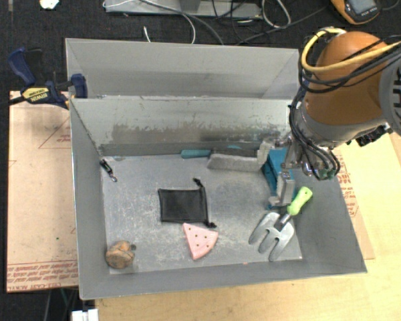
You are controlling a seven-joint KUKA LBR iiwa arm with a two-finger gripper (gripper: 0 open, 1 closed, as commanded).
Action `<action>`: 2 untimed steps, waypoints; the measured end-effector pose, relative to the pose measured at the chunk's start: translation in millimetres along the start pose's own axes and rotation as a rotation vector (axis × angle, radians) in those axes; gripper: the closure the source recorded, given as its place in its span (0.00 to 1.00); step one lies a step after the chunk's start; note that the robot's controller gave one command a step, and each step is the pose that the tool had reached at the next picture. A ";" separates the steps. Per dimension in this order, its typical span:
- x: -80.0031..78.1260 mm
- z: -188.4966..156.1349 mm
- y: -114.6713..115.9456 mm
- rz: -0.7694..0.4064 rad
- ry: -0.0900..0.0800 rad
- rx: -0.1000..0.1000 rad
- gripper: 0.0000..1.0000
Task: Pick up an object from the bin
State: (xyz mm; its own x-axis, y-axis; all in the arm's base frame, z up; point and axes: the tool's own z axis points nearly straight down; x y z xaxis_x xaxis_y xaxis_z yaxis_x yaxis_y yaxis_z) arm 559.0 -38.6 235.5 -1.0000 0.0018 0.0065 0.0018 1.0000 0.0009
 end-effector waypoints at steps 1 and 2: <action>-1.4 -4.6 0.2 -0.002 -0.008 0.001 0.00; 11.2 56.8 -26.0 -0.379 -0.013 0.003 0.00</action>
Offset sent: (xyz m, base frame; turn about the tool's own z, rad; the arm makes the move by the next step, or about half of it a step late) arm -0.0376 -0.0744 -0.1655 -1.0077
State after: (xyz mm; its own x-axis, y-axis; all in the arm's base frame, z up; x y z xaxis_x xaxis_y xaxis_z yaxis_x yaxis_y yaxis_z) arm 547.4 -64.5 178.7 -0.9299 -0.3679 -0.0066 -0.3679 0.9299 -0.0018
